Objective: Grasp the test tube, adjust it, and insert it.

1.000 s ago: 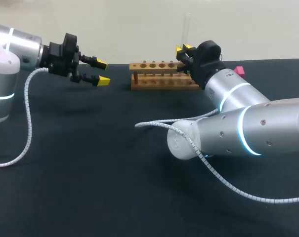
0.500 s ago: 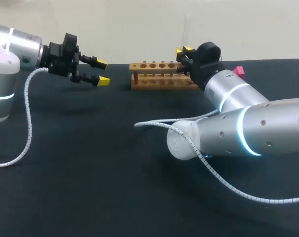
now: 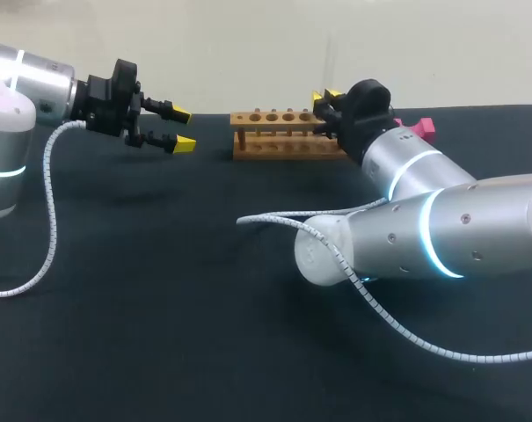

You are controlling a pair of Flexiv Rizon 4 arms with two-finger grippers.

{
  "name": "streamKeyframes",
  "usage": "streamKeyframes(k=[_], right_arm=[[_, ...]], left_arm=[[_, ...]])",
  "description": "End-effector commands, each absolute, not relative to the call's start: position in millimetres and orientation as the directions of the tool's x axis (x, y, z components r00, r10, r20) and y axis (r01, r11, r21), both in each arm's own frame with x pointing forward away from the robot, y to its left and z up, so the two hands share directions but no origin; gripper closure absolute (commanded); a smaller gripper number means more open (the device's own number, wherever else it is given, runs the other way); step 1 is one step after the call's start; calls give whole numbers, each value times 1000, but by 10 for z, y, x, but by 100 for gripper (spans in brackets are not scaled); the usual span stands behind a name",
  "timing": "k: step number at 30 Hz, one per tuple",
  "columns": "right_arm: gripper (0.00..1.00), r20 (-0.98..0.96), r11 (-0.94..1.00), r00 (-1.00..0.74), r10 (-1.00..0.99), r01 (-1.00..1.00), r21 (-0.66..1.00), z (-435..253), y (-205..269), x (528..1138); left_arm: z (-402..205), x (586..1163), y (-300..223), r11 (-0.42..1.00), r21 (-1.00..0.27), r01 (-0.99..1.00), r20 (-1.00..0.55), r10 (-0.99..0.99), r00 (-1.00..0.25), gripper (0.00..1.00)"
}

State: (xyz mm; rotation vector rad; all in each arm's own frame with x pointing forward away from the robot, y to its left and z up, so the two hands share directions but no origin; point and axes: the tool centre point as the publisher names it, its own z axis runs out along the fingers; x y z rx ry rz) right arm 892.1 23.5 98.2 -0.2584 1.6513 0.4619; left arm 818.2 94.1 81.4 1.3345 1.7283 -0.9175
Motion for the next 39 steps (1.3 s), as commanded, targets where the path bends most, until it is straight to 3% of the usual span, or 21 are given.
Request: streamKeyframes(k=[1,2,5,11,32,39], right_arm=[[100,-989,892,-72,131,-426,149,849,236,8881],[100,-989,892,-73,131,-426,149,848,236,8881],[73,-989,892,-75,131,-425,150,846,234,8875],[62,-989,895,-76,127,-420,148,858,220,8858],[62,-998,886,-39,47,-459,59,1075,276,8804],[56,-998,895,-47,45,-441,61,1089,265,8780]], left_arm=[[813,8175,941,199,-90,976,-884,435,-170,0],[813,8175,941,199,-90,976,-884,435,-170,0],[813,8175,941,199,-90,976,-884,435,-170,0],[813,8175,941,199,-90,976,-884,435,-170,0],[813,8175,941,199,-90,976,-884,435,-170,0],[813,8175,941,199,-90,976,-884,435,-170,0]])
